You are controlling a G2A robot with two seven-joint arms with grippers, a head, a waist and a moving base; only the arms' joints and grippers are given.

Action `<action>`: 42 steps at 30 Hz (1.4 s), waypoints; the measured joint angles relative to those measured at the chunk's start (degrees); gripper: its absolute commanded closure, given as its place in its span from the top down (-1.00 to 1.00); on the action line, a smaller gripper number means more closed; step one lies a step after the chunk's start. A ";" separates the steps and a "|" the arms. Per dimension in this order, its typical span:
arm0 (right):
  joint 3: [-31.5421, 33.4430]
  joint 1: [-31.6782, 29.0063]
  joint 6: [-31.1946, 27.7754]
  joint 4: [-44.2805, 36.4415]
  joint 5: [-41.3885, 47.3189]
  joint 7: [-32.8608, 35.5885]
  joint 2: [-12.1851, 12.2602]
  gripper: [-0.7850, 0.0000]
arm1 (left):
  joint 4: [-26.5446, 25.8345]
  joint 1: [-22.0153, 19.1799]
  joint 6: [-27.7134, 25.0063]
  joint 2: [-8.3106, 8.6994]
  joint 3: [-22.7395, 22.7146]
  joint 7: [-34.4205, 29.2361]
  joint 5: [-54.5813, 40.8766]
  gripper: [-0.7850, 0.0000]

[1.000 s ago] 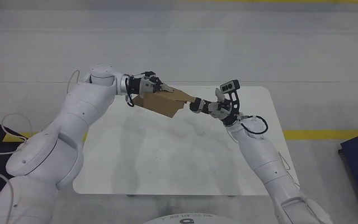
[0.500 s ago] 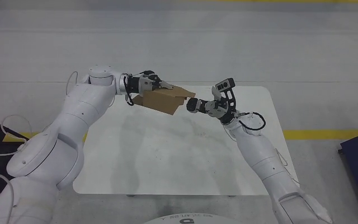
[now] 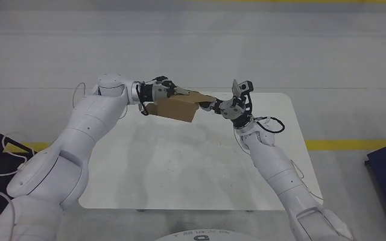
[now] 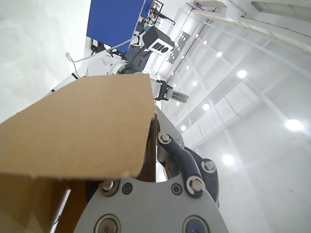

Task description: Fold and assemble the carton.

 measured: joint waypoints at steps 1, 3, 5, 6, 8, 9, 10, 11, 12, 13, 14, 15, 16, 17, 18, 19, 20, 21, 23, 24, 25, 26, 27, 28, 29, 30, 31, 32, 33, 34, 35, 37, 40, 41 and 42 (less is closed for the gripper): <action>-0.11 0.19 0.05 0.14 -0.02 -0.24 -0.12 1.00 | -0.37 0.23 0.32 0.11 -0.36 -0.14 0.03 -1.00; -0.34 0.42 0.39 0.24 0.29 -0.35 -0.31 1.00 | -0.86 0.56 0.80 0.24 -0.80 -0.26 0.15 -1.00; -0.67 0.67 0.74 0.35 0.45 -0.21 -0.52 1.00 | -1.40 0.90 1.32 0.32 -1.25 -0.41 0.27 -1.00; -0.84 0.78 0.88 0.41 0.43 -0.08 -0.61 1.00 | -1.59 1.01 1.49 0.34 -1.42 -0.41 0.39 -1.00; -1.21 1.02 1.14 0.63 0.34 0.23 -0.81 1.00 | -1.99 1.26 1.82 0.36 -1.79 -0.39 0.62 -1.00; -1.36 1.12 1.19 0.74 0.27 0.35 -0.90 1.00 | -2.12 1.35 1.92 0.37 -1.95 -0.45 0.71 -1.00; -1.58 1.24 1.28 0.91 0.14 0.51 -1.01 1.00 | -2.24 1.45 2.04 0.38 -2.17 -0.52 0.84 -1.00; -1.74 1.33 1.35 1.04 0.03 0.61 -1.10 1.00 | -2.32 1.54 2.13 0.38 -2.35 -0.62 0.89 -1.00; -1.89 1.42 1.49 1.15 -0.07 0.74 -1.18 1.00 | -2.38 1.60 2.21 0.39 -2.54 -0.75 0.90 -1.00; -2.07 1.54 1.82 1.32 -0.12 0.97 -1.27 1.00 | -2.44 1.69 2.29 0.39 -2.81 -1.00 0.89 -1.00; -2.11 1.63 2.04 1.45 -0.11 1.11 -1.33 1.00 | -2.45 1.78 2.37 0.42 -3.05 -1.33 0.76 -1.00; -2.11 1.71 2.15 1.57 -0.04 1.21 -1.39 1.00 | -2.41 1.87 2.46 0.44 -3.31 -1.73 0.60 -1.00; -2.05 1.75 2.24 1.71 0.19 1.38 -1.46 1.00 | -2.31 1.96 2.55 0.47 -3.62 -2.21 0.49 -1.00; -1.96 1.75 2.36 1.79 0.51 1.58 -1.51 1.00 | -2.25 2.04 2.61 0.49 -3.86 -2.61 0.37 -1.00; -1.79 1.74 2.50 1.87 0.94 1.89 -1.55 1.00 | -2.17 2.13 2.71 0.51 -4.08 -3.04 0.26 -1.00; -1.46 1.69 2.67 1.97 1.61 2.42 -1.57 1.00 | -2.03 2.18 2.78 0.55 -4.33 -3.44 0.28 -1.00; -1.16 1.60 2.82 2.02 2.20 2.92 -1.58 1.00 | -1.94 2.23 2.83 0.56 -4.53 -3.72 0.28 -1.00; -0.83 1.49 2.99 2.06 2.84 3.46 -1.59 1.00 | -1.87 2.31 2.92 0.57 -4.72 -4.09 0.21 -1.00; 0.06 1.25 3.33 2.19 4.25 4.70 -1.58 1.00 | -1.76 2.42 3.12 0.57 -5.06 -4.81 0.23 -1.00; 0.43 1.15 3.45 2.25 4.78 5.13 -1.57 1.00 | -1.76 2.48 3.27 0.56 -5.17 -5.28 0.24 -1.00; 0.88 1.06 3.66 2.34 5.40 5.59 -1.57 1.00 | -1.75 2.55 3.49 0.54 -5.29 -6.00 0.26 -1.00; 1.14 1.05 3.86 2.43 5.71 5.85 -1.57 1.00 | -1.74 2.59 3.53 0.52 -5.37 -6.47 0.27 -1.00; 1.32 1.08 4.07 2.56 5.86 6.04 -1.59 1.00 | -1.78 2.69 3.43 0.49 -5.39 -6.78 0.17 -1.00; 1.38 1.18 4.32 2.77 5.85 6.08 -1.64 1.00 | -1.88 2.83 3.23 0.44 -5.32 -7.00 -0.11 -1.00; 1.25 1.31 4.54 2.93 5.61 5.97 -1.70 1.00 | -1.94 2.91 3.13 0.41 -5.20 -7.07 -0.34 -1.00; 1.00 1.47 4.74 3.06 5.25 5.75 -1.79 1.00 | -1.99 2.92 3.08 0.39 -5.04 -7.08 -0.52 -1.00; 0.56 1.71 5.02 3.21 4.71 5.49 -1.93 1.00 | -2.04 2.89 3.07 0.38 -4.78 -7.08 -0.69 -1.00; 0.24 1.87 5.18 3.31 4.32 5.36 -2.03 1.00 | -2.08 2.85 3.09 0.36 -4.56 -7.06 -0.76 -1.00; -0.04 2.00 5.21 3.40 3.98 5.28 -2.12 1.00 | -2.11 2.80 3.11 0.35 -4.33 -7.04 -0.83 -1.00; -0.36 2.09 5.13 3.47 3.61 5.22 -2.24 1.00 | -2.12 2.73 3.12 0.34 -4.04 -7.03 -0.95 -1.00; -0.57 2.13 5.13 3.52 3.39 5.23 -2.33 1.00 | -2.12 2.71 3.09 0.34 -3.84 -7.06 -1.18 -1.00; -0.78 2.21 5.19 3.63 3.18 5.37 -2.48 1.00 | -2.02 2.65 2.93 0.33 -3.39 -7.23 -1.91 -1.00; -0.64 2.19 5.16 3.76 3.23 5.85 -2.61 1.00 | -1.88 2.47 2.66 0.39 -2.54 -7.50 -2.79 -1.00; -0.47 2.16 5.16 3.80 3.36 6.02 -2.63 1.00 | -1.80 2.37 2.61 0.43 -2.27 -7.54 -3.05 -1.00; -0.25 2.09 5.18 3.82 3.54 6.20 -2.63 1.00 | -1.72 2.26 2.55 0.46 -2.01 -7.60 -3.28 -1.00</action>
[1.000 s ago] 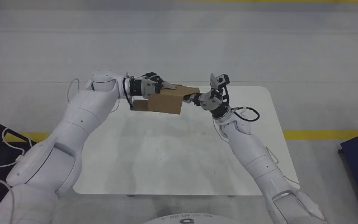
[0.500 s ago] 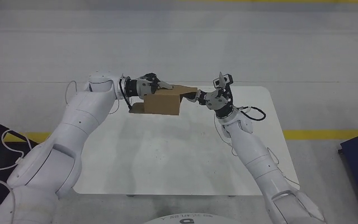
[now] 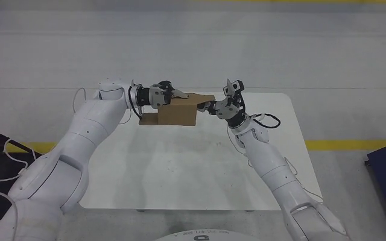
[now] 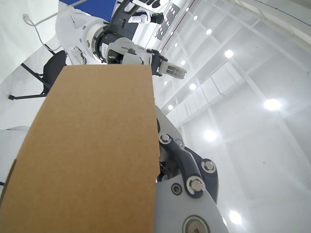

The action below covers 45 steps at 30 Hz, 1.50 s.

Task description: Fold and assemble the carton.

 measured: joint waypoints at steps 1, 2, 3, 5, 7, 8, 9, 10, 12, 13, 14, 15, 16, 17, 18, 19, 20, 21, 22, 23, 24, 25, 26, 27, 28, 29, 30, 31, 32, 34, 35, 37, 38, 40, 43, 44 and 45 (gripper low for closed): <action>0.35 -0.11 0.10 0.01 0.30 0.32 0.01 1.00 | 0.11 -0.14 -0.09 0.06 0.33 -0.10 -0.27 -1.00; 0.68 -0.21 0.19 0.00 0.52 0.57 0.03 1.00 | 0.19 -0.24 -0.16 0.10 0.59 -0.16 -0.44 -1.00; 1.07 -0.33 0.25 -0.02 0.75 0.85 0.07 1.00 | 0.27 -0.35 -0.22 0.15 0.84 -0.22 -0.58 -1.00; 2.28 -0.72 0.38 -0.08 1.32 1.47 0.23 1.00 | 0.54 -0.66 -0.42 0.29 1.33 -0.43 -0.85 -1.00; 4.07 -1.27 1.05 -0.28 2.90 2.51 0.48 1.00 | 0.96 -1.03 -0.59 0.50 1.67 -0.59 -0.86 -1.00; 5.00 -1.47 1.80 -0.32 4.07 3.24 0.60 1.00 | 1.14 -1.19 -0.66 0.60 1.78 -0.65 -0.75 -1.00; 6.06 -1.65 2.58 -0.26 5.43 4.01 0.73 1.00 | 1.28 -1.29 -0.75 0.69 1.87 -0.74 -0.67 -1.00; 7.45 -1.85 3.52 -0.03 7.23 4.96 0.90 1.00 | 1.42 -1.39 -0.87 0.82 1.98 -0.87 -0.62 -1.00; 9.14 -2.00 4.92 0.41 9.35 6.30 1.07 1.00 | 1.53 -1.53 -0.97 1.00 2.18 -0.97 -0.38 -1.00; 9.94 -2.03 5.56 0.68 10.25 6.96 1.14 1.00 | 1.46 -1.57 -1.03 1.10 2.38 -1.03 -0.15 -1.00; 10.32 -2.02 5.86 0.84 10.60 7.30 1.16 1.00 | 1.31 -1.59 -1.10 1.16 2.61 -1.10 0.09 -1.00; 10.50 -1.99 6.07 0.94 10.72 7.54 1.16 1.00 | 1.08 -1.63 -1.18 1.22 2.92 -1.18 0.44 -1.00; 10.46 -1.88 6.22 1.03 10.62 7.59 1.10 1.00 | 0.69 -1.69 -1.30 1.28 3.42 -1.30 0.97 -1.00; 10.22 -1.72 6.17 1.11 10.25 7.40 1.02 1.00 | 0.31 -1.72 -1.42 1.32 3.84 -1.42 1.31 -1.00; 9.85 -1.53 5.98 1.21 9.66 7.01 0.92 1.00 | -0.08 -1.76 -1.51 1.36 4.28 -1.51 1.58 -1.00; 9.25 -1.23 5.63 1.35 8.70 6.34 0.78 1.00 | -0.43 -1.89 -1.55 1.42 4.85 -1.55 1.90 -1.00; 8.78 -1.00 5.41 1.47 8.03 5.85 0.66 1.00 | -0.64 -1.99 -1.55 1.48 5.25 -1.55 2.08 -1.00; 8.30 -0.78 5.36 1.56 7.48 5.54 0.54 1.00 | -0.83 -2.08 -1.55 1.54 5.62 -1.55 2.11 -1.00; 7.73 -0.58 5.34 1.63 6.88 5.39 0.40 1.00 | -0.97 -2.17 -1.55 1.62 6.00 -1.55 1.92 -1.00; 7.32 -0.50 5.23 1.61 6.39 5.39 0.31 1.00 | -1.00 -2.24 -1.55 1.69 6.23 -1.55 1.67 -1.00; 6.90 -0.47 5.07 1.50 5.88 5.39 0.21 1.00 | -1.01 -2.28 -1.55 1.75 6.40 -1.55 1.31 -1.00; 6.34 -0.49 4.88 1.28 5.18 5.39 0.08 1.00 | -0.97 -2.30 -1.54 1.82 6.57 -1.55 0.65 -1.00; 5.91 -0.56 4.68 1.08 4.61 5.37 -0.01 1.00 | -0.87 -2.31 -1.54 1.88 6.62 -1.55 0.04 -1.00; 5.49 -0.65 4.44 0.87 4.03 5.25 -0.11 1.00 | -0.73 -2.33 -1.54 1.92 6.62 -1.54 -0.65 -1.00; 4.95 -0.79 4.16 0.58 3.30 5.05 -0.22 1.00 | -0.63 -2.32 -1.54 1.96 6.55 -1.54 -1.67 -1.00; 4.59 -0.89 3.96 0.38 2.83 4.84 -0.31 1.00 | -0.61 -2.28 -1.54 1.98 6.47 -1.54 -2.45 -1.00; 4.26 -0.98 3.79 0.20 2.44 4.64 -0.39 1.00 | -0.60 -2.22 -1.54 1.99 6.36 -1.54 -3.24 -1.00; 3.92 -1.09 3.57 -0.02 2.01 4.38 -0.50 1.00 | -0.61 -2.07 -1.54 2.00 6.15 -1.54 -4.34 -1.00; 3.72 -1.15 3.44 -0.18 1.77 4.26 -0.56 1.00 | -0.57 -1.95 -1.54 2.00 6.03 -1.54 -5.03 -1.00; 3.44 -1.33 3.29 -0.52 1.41 4.23 -0.68 1.00 | -0.33 -1.84 -1.54 1.97 5.98 -1.54 -5.67 -1.00; 3.38 -1.43 3.24 -0.66 1.29 4.26 -0.71 1.00 | -0.19 -1.83 -1.53 1.93 6.03 -1.53 -5.69 -1.00; 3.23 -1.64 3.12 -0.96 0.95 4.29 -0.80 1.00 | 0.06 -1.85 -1.45 1.79 6.15 -1.45 -5.70 -1.00; 3.13 -1.69 3.08 -1.04 0.75 4.26 -0.83 1.00 | 0.10 -1.85 -1.44 1.71 6.19 -1.44 -5.75 -1.00; 2.91 -1.67 3.02 -1.07 0.24 3.95 -0.93 1.00 | 0.14 -1.90 -1.41 1.54 6.36 -1.41 -5.85 -1.00; 2.88 -1.58 2.93 -1.05 -0.07 3.73 -1.03 1.00 | 0.24 -2.01 -1.47 1.35 6.67 -1.46 -5.93 -1.00; 3.09 -1.61 2.93 -1.06 0.06 3.86 -1.03 1.00 | 0.26 -2.02 -1.51 1.30 6.79 -1.51 -6.04 -1.00; 3.39 -1.68 2.98 -1.08 0.36 4.07 -1.01 1.00 | 0.34 -2.06 -1.54 1.27 6.89 -1.54 -6.18 -1.00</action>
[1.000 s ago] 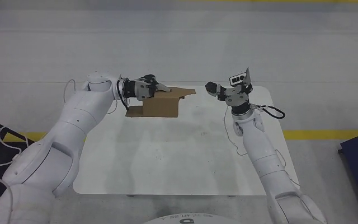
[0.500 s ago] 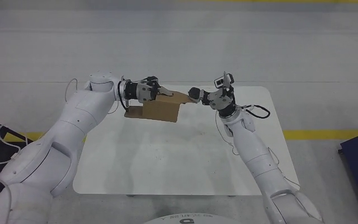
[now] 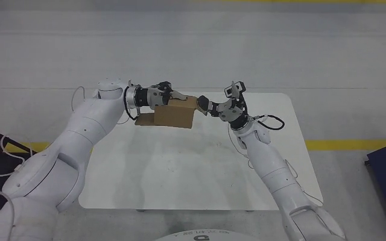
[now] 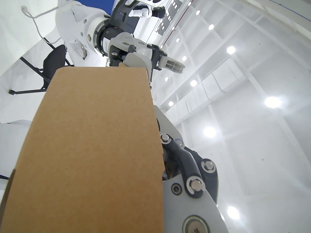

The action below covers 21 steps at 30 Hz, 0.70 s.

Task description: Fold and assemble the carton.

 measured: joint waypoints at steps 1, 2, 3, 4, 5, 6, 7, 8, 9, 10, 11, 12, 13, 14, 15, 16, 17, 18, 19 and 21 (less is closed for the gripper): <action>0.45 -0.14 0.14 -0.02 0.47 0.37 0.04 1.00 | 0.19 -0.05 -0.01 -0.02 0.09 -0.01 -0.22 -1.00; 0.78 -0.23 0.27 -0.02 0.78 0.62 0.07 1.00 | 0.26 -0.05 -0.01 -0.03 0.16 -0.01 -0.46 -1.00; 1.08 -0.27 0.43 0.01 1.01 0.78 0.10 1.00 | 0.23 -0.01 -0.01 -0.04 0.27 -0.01 -0.75 -1.00; 1.40 -0.28 0.64 0.08 1.18 0.89 0.13 1.00 | -0.04 0.09 -0.01 -0.05 0.57 -0.01 -1.11 -1.00; 1.64 -0.27 0.77 0.14 1.32 0.96 0.14 1.00 | -0.51 0.19 -0.01 -0.04 0.97 -0.01 -1.40 -1.00; 1.91 -0.29 0.86 0.16 1.56 1.07 0.15 1.00 | -1.25 0.34 0.00 -0.01 1.55 -0.01 -1.83 -1.00; 2.35 -0.43 0.97 0.11 2.00 1.39 0.19 1.00 | -2.46 0.63 0.01 0.12 2.61 -0.01 -2.90 -1.00; 2.76 -0.60 1.11 0.03 2.38 1.77 0.24 1.00 | -3.29 0.79 0.02 0.30 3.54 -0.01 -4.17 -1.00; 3.25 -0.81 1.32 -0.08 2.84 2.22 0.30 1.00 | -3.83 0.79 0.03 0.56 4.53 -0.01 -5.73 -1.00; 3.98 -1.12 1.68 -0.20 3.47 2.77 0.41 1.00 | -4.11 0.54 0.03 0.99 5.96 -0.01 -7.77 -1.00; 4.57 -1.31 1.95 -0.25 3.93 3.04 0.49 1.00 | -4.14 0.18 0.03 1.33 7.12 -0.01 -9.12 -1.00; 5.16 -1.46 2.23 -0.29 4.39 3.20 0.57 1.00 | -4.17 -0.24 0.03 1.67 8.31 -0.01 -10.41 -1.00; 5.95 -1.62 2.67 -0.28 5.06 3.33 0.67 1.00 | -4.32 -0.80 0.04 2.11 9.91 -0.01 -12.19 -1.00; 6.52 -1.70 3.03 -0.20 5.58 3.31 0.74 1.00 | -4.56 -1.19 0.04 2.44 11.05 -0.01 -13.65 -1.00; 7.03 -1.74 3.39 -0.04 6.02 3.11 0.79 1.00 | -4.92 -1.55 0.04 2.77 12.14 -0.01 -15.16 -1.00; 7.54 -1.71 3.92 0.27 6.32 2.52 0.84 1.00 | -5.50 -1.97 0.04 3.22 13.49 -0.01 -17.24 -1.00; 7.71 -1.58 4.46 0.45 6.32 1.99 0.87 1.00 | -5.95 -2.26 0.04 3.57 14.43 -0.01 -18.75 -1.00; 7.70 -1.43 5.07 0.53 6.15 1.64 0.87 1.00 | -6.37 -2.54 0.04 3.91 15.34 -0.01 -20.09 -1.00; 7.43 -1.27 5.66 0.49 5.59 1.46 0.85 1.00 | -6.90 -2.90 0.03 4.35 16.51 -0.01 -21.65 -1.00; 6.65 -1.16 5.85 0.18 4.18 1.23 0.76 1.00 | -7.62 -3.42 0.03 4.91 18.18 -0.01 -23.44 -1.00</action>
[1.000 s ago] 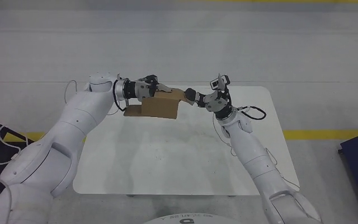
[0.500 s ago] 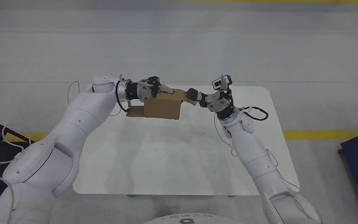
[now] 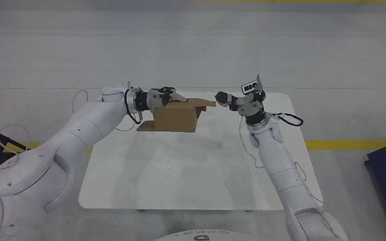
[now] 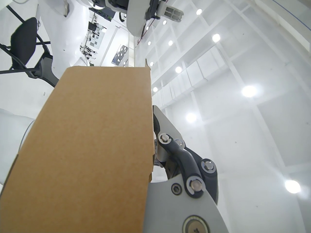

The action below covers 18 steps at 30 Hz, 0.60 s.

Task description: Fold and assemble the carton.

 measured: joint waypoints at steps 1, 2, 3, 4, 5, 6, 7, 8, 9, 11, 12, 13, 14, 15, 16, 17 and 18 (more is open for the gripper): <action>-0.62 0.06 0.00 -0.25 -0.97 -0.27 -0.08 1.00 | -0.42 -0.24 0.00 0.30 0.77 0.00 -0.68 -1.00; -1.03 0.08 -0.10 -0.43 -1.50 -0.47 -0.16 1.00 | -0.72 -0.27 -0.01 0.49 0.97 0.00 -0.82 -1.00; -1.37 0.08 -0.29 -0.59 -1.81 -0.60 -0.24 1.00 | -0.99 -0.23 -0.01 0.64 0.99 0.00 -0.74 -1.00; -1.74 0.01 -0.52 -0.80 -2.04 -0.59 -0.33 1.00 | -1.29 -0.16 -0.01 0.81 0.94 0.00 -0.49 -1.00; -1.99 -0.07 -0.55 -0.95 -2.13 -0.41 -0.39 1.00 | -1.44 -0.13 -0.01 0.91 0.91 0.00 -0.24 -1.00; -2.20 -0.14 -0.49 -1.07 -2.15 -0.14 -0.44 1.00 | -1.55 -0.11 -0.01 1.01 0.90 0.00 -0.04 -1.00; -2.42 -0.24 -0.47 -1.19 -2.17 0.13 -0.50 1.00 | -1.66 -0.10 -0.01 1.11 0.89 0.00 0.10 -1.00; -2.59 -0.32 -0.51 -1.26 -2.26 0.24 -0.54 1.00 | -1.74 -0.09 -0.01 1.17 0.89 0.00 0.12 -1.00; -2.82 -0.37 -0.42 -1.36 -2.36 0.40 -0.59 1.00 | -1.80 -0.08 -0.01 1.22 0.89 0.00 0.13 -1.00; -3.48 -0.39 0.70 -1.51 -2.55 1.16 -0.68 1.00 | -1.81 -0.08 -0.01 1.31 0.89 0.00 0.15 -1.00; -3.68 -0.34 1.07 -1.55 -2.75 1.40 -0.70 1.00 | -1.72 -0.08 -0.01 1.34 0.89 0.00 0.22 -1.00; -3.98 -0.28 1.48 -1.62 -3.04 1.65 -0.73 1.00 | -1.48 -0.10 -0.01 1.36 0.89 0.00 0.34 -1.00; -4.19 -0.23 1.83 -1.70 -3.18 1.88 -0.75 1.00 | -1.20 -0.15 0.00 1.36 0.90 0.01 0.50 -1.00; -4.34 -0.21 2.05 -1.77 -3.23 2.11 -0.78 1.00 | -0.87 -0.21 0.05 1.34 0.90 0.07 0.76 -1.00; -4.46 -0.23 2.08 -1.84 -3.24 2.30 -0.82 1.00 | -0.51 -0.29 0.21 1.28 0.90 0.22 1.15 -1.00; -4.54 -0.27 1.99 -1.90 -3.24 2.36 -0.85 1.00 | -0.35 -0.34 0.33 1.20 0.90 0.34 1.40 -1.00; -4.63 -0.28 1.86 -1.92 -3.25 2.36 -0.89 1.00 | -0.22 -0.37 0.45 1.11 0.90 0.46 1.66 -1.00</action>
